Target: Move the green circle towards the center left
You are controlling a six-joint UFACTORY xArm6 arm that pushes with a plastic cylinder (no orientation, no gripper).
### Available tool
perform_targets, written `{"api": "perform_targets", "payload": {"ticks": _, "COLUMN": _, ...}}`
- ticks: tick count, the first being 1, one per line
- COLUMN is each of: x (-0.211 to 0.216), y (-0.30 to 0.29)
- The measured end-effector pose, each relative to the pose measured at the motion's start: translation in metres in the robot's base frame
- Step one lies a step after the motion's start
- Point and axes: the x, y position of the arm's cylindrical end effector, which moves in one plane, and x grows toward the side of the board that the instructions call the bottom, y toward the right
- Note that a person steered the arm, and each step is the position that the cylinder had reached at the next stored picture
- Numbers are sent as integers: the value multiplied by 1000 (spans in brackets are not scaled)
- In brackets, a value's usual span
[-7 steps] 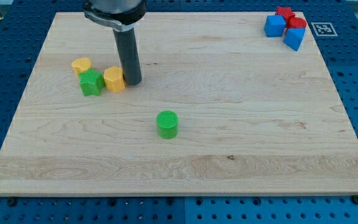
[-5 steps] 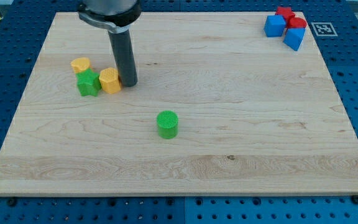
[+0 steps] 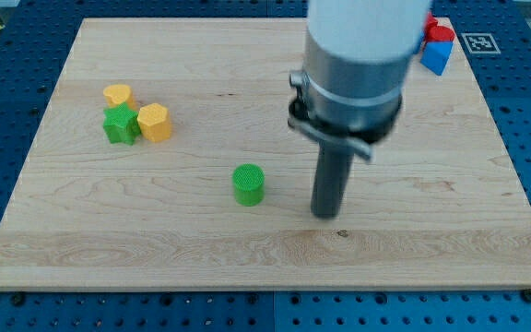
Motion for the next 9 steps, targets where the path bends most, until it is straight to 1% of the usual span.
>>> {"api": "perform_targets", "payload": {"ticks": 1, "x": 23, "y": -17}}
{"api": "perform_targets", "payload": {"ticks": 2, "x": 23, "y": -39}}
{"api": "perform_targets", "payload": {"ticks": 4, "x": 12, "y": -40}}
{"api": "perform_targets", "payload": {"ticks": 5, "x": -15, "y": -40}}
{"api": "perform_targets", "payload": {"ticks": 6, "x": -33, "y": -62}}
{"api": "perform_targets", "payload": {"ticks": 7, "x": -37, "y": -109}}
{"api": "perform_targets", "payload": {"ticks": 9, "x": -79, "y": -149}}
